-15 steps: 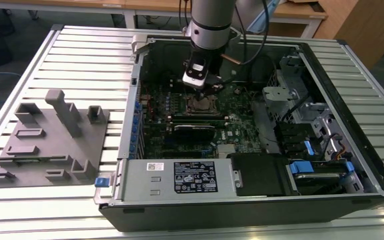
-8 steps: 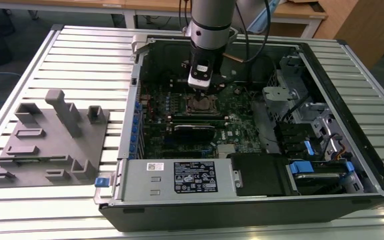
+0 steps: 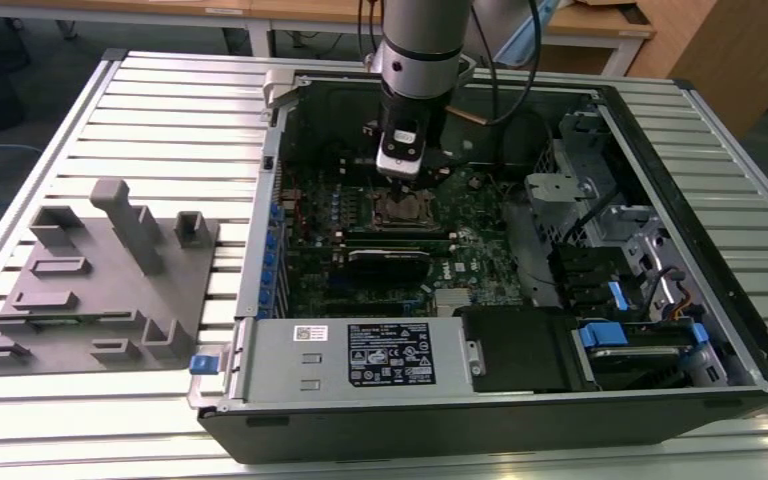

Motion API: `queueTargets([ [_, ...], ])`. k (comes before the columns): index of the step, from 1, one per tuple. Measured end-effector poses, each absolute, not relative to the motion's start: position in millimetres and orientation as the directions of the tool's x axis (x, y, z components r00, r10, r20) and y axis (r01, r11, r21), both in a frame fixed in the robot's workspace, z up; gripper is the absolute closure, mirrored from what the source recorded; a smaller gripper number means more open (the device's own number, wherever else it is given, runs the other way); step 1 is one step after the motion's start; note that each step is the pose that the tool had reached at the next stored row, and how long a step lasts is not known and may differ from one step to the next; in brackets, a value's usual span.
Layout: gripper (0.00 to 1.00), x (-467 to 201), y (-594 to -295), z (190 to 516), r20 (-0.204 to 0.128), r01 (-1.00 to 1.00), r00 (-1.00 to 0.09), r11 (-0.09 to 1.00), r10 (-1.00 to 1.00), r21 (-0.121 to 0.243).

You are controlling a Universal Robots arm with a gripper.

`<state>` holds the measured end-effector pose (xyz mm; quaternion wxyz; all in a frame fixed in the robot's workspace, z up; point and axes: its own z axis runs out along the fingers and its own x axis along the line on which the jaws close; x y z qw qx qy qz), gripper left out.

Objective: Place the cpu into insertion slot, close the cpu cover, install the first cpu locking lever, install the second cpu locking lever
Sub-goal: 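Close the cpu cover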

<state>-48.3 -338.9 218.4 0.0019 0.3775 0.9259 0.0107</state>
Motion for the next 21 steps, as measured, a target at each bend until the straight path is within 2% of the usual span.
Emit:
queueTargets([
  [21,0.89,-48.3,-338.9,218.2,0.005,0.431,-0.902,0.902,0.431,0.021],
])
